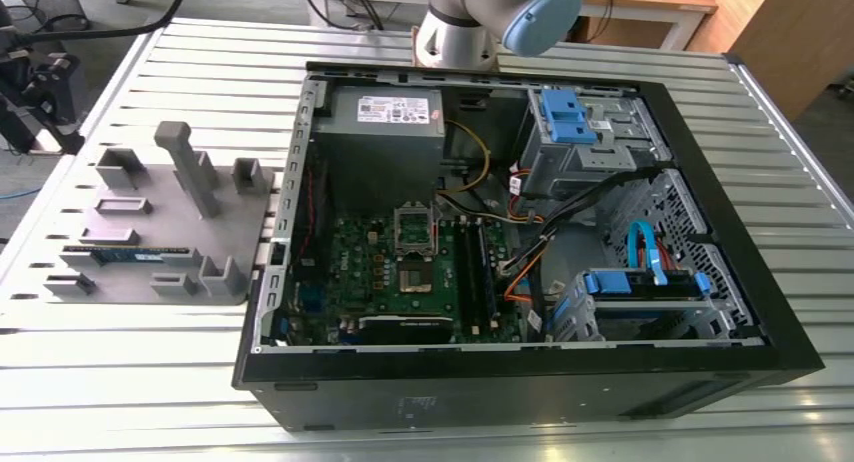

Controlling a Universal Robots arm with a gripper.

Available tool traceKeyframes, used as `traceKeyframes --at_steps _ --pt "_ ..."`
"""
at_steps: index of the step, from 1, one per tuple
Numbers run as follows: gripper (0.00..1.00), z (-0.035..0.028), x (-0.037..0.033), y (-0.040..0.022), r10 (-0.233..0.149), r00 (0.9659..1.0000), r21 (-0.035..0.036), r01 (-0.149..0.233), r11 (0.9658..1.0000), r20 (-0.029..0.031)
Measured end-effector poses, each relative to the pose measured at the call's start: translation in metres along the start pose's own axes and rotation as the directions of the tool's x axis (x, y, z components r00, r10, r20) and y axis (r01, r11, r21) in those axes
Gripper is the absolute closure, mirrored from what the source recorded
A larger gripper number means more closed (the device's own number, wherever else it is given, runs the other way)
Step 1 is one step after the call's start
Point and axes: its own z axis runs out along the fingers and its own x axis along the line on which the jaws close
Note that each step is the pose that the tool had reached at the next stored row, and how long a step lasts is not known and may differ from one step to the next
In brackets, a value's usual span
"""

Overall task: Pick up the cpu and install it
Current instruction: 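Pick up the cpu and move it towards the insertion slot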

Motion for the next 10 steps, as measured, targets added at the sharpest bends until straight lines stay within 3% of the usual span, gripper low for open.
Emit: traceKeyframes --at_steps 10 --pt "0.53 -0.0131 -0.0001 -0.0001 0.0 1.0 -0.0001 0.0 1.0 0.0"
